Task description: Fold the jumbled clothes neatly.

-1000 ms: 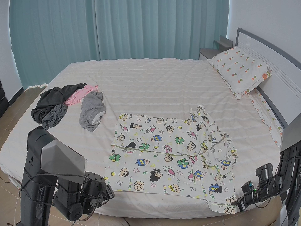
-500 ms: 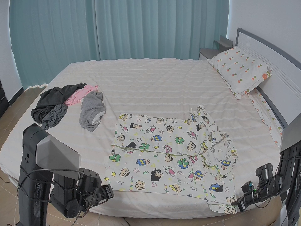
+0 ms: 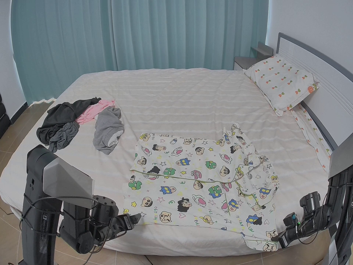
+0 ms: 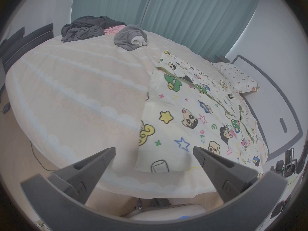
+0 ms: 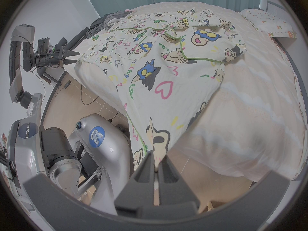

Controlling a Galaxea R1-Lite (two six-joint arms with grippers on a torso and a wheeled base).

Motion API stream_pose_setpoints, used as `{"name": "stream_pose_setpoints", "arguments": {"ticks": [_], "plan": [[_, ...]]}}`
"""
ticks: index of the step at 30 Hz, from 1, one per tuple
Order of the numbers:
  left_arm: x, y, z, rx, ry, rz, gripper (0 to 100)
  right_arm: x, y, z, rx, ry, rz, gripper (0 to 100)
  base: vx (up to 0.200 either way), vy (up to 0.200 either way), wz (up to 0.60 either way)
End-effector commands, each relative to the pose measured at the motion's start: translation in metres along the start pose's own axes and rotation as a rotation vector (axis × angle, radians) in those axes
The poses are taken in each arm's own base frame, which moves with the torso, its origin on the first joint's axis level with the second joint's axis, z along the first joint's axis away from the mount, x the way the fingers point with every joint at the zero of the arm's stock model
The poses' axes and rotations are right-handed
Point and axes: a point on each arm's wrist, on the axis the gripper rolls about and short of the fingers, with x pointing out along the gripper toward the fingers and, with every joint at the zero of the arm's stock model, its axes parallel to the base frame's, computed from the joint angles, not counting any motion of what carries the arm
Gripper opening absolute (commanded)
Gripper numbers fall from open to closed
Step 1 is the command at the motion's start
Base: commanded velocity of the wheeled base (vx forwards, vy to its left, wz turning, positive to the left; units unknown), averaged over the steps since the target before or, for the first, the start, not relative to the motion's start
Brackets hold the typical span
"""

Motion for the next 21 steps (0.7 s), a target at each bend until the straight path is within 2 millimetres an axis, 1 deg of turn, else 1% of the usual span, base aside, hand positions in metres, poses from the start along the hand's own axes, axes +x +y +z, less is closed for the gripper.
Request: {"name": "stream_pose_setpoints", "arguments": {"ticks": [1,4,6,9,14,20,21], "plan": [[0.009,-0.005,-0.002,0.01,-0.001,-0.018,100,0.0,0.0,0.0,0.001,0.0,0.0,0,0.0,0.0,0.0],[0.016,-0.006,-0.003,0.016,-0.006,-0.02,100,0.0,0.0,0.0,0.0,0.0,0.001,0,0.0,0.0,0.0],[0.02,-0.009,-0.001,0.027,-0.021,-0.03,100,0.0,0.0,0.0,0.001,-0.002,0.001,0,0.0,0.0,0.0],[0.022,-0.012,0.0,0.031,-0.027,-0.039,100,0.0,0.0,0.0,0.001,-0.002,0.001,0,0.0,0.0,0.0],[0.022,-0.021,-0.006,0.057,-0.016,-0.065,100,0.001,0.0,0.001,-0.001,-0.003,0.001,0,0.0,0.0,0.0],[0.022,-0.021,-0.006,0.062,-0.008,-0.06,100,0.0,0.0,0.0,-0.001,0.0,0.003,0,0.0,0.0,0.0],[0.022,-0.02,-0.007,0.063,-0.001,-0.054,0,0.0,0.0,0.0,-0.001,0.0,0.003,0,0.0,0.0,0.0]]}}
